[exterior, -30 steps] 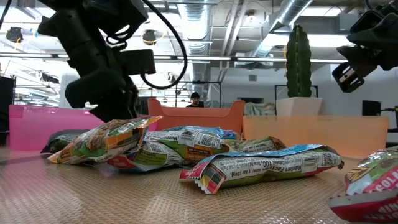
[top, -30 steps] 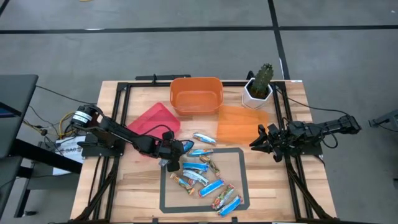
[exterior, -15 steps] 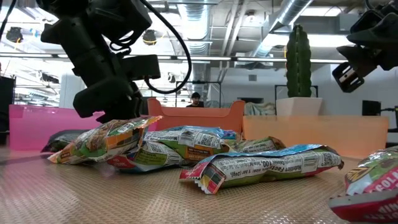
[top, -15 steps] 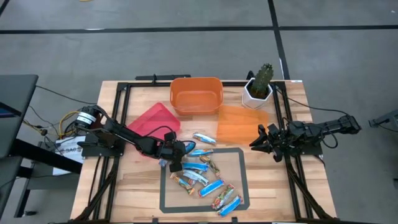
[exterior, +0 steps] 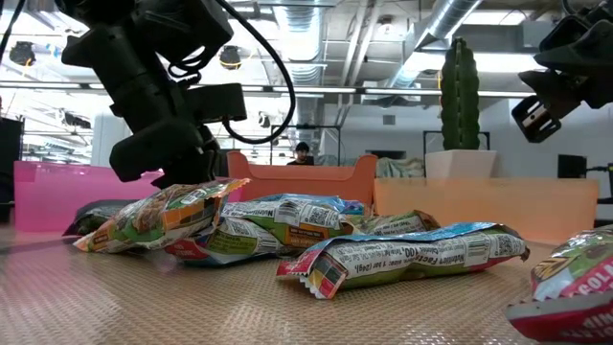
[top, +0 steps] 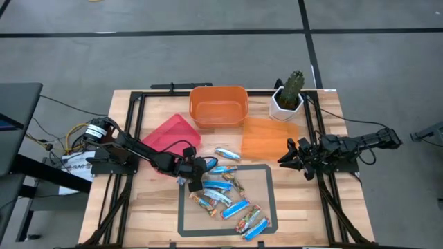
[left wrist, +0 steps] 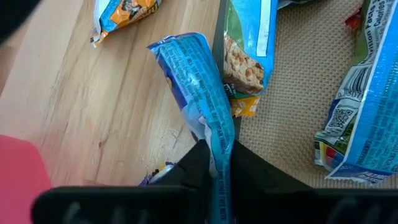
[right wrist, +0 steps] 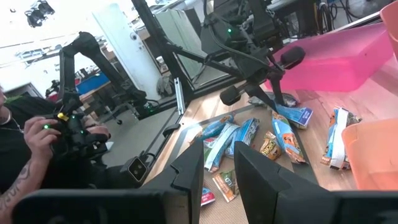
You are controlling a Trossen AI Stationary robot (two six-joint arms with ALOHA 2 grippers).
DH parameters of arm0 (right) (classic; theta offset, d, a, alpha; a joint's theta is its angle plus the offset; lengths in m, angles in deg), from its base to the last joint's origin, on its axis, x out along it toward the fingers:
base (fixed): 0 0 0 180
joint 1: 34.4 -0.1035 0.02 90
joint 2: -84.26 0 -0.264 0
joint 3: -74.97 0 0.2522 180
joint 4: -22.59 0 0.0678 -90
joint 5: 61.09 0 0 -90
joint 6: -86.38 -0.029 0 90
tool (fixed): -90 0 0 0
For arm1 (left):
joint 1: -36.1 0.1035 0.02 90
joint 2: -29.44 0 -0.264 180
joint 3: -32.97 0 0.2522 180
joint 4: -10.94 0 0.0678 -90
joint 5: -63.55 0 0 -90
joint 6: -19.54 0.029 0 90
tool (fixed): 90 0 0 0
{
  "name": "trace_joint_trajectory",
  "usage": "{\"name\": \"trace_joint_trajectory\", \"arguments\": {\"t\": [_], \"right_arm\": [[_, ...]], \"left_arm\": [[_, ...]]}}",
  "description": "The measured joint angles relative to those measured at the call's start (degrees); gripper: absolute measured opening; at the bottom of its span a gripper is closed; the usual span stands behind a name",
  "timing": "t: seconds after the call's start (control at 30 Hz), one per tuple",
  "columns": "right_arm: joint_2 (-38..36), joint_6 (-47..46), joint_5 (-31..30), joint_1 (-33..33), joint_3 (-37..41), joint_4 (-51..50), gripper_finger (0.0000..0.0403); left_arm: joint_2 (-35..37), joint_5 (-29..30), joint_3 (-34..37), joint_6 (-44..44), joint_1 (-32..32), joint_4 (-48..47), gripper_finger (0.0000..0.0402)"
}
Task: Pick and place Granola Bars by type
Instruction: Put the top right blue granola bar into the orange bin
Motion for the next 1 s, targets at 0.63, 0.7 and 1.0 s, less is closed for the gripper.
{"name": "trace_joint_trajectory", "arguments": {"t": [0.63, 0.7, 1.0], "right_arm": [[0.0, 0.0, 0.0, 0.0, 0.0, 0.0, 0.0082], [0.0, 0.0, 0.0, 0.0, 0.0, 0.0, 0.0082], [0.0, 0.0, 0.0, 0.0, 0.0, 0.0, 0.0082]], "left_arm": [[10.4, 1.8, 0.0, 3.6, 0.0, 4.2, 0.0023], [12.7, 2.3, 0.1, 5.6, 0.0, 5.8, 0.0024], [22.4, 7.1, 0.0, 14.0, 0.1, 17.5, 0.0032]]}}
